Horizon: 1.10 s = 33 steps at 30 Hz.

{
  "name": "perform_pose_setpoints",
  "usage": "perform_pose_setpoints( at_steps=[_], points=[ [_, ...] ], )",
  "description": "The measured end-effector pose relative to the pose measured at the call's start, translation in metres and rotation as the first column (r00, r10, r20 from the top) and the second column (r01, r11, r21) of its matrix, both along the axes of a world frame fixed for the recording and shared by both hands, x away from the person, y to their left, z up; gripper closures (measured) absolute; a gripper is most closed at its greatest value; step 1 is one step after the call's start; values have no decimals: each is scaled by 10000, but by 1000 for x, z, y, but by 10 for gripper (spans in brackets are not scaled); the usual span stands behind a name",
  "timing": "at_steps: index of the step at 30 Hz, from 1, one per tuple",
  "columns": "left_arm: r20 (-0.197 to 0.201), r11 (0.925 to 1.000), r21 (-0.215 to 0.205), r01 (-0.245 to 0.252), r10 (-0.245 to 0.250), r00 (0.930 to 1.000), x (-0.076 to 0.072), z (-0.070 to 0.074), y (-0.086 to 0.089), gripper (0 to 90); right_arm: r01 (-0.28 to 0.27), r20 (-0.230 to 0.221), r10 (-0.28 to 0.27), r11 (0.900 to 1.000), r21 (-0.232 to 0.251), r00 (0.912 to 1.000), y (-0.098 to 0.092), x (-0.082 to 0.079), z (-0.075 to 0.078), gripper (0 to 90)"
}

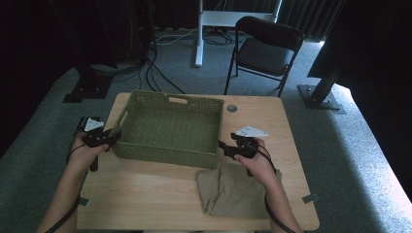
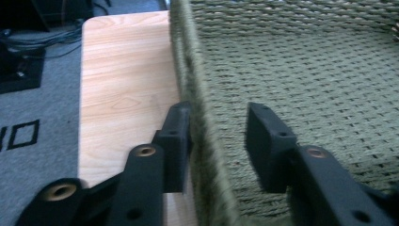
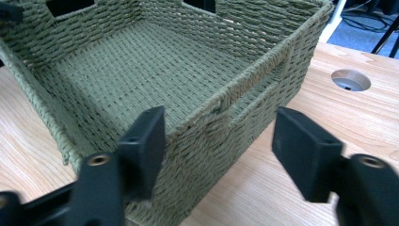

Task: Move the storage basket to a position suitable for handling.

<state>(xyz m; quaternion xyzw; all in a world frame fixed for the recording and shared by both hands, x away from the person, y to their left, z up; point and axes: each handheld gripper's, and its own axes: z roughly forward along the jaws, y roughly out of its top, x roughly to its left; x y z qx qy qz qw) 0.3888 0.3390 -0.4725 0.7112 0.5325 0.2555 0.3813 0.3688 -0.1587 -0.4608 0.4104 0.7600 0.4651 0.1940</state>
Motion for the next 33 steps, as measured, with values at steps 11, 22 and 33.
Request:
perform_pose_setpoints(
  at_steps=[11, 22, 33],
  points=[
    [-42, 9985, -21, -546, 546, 9985, 1, -3, -5, 762, -209, -284, 208, 9998, -26, 9994, 15, -4, 2, 551],
    [-12, 9965, -278, -794, 794, 9968, 2, -5, -3, 821, -22, -668, 13, 9999, -127, 9978, 26, 3, -1, 590],
    [21, 9957, -246, -894, 895, 9960, 2, -6, -14, 820, 675, -643, -716, 9957, -639, 9954, 25, 12, 3, 658]
  ],
)
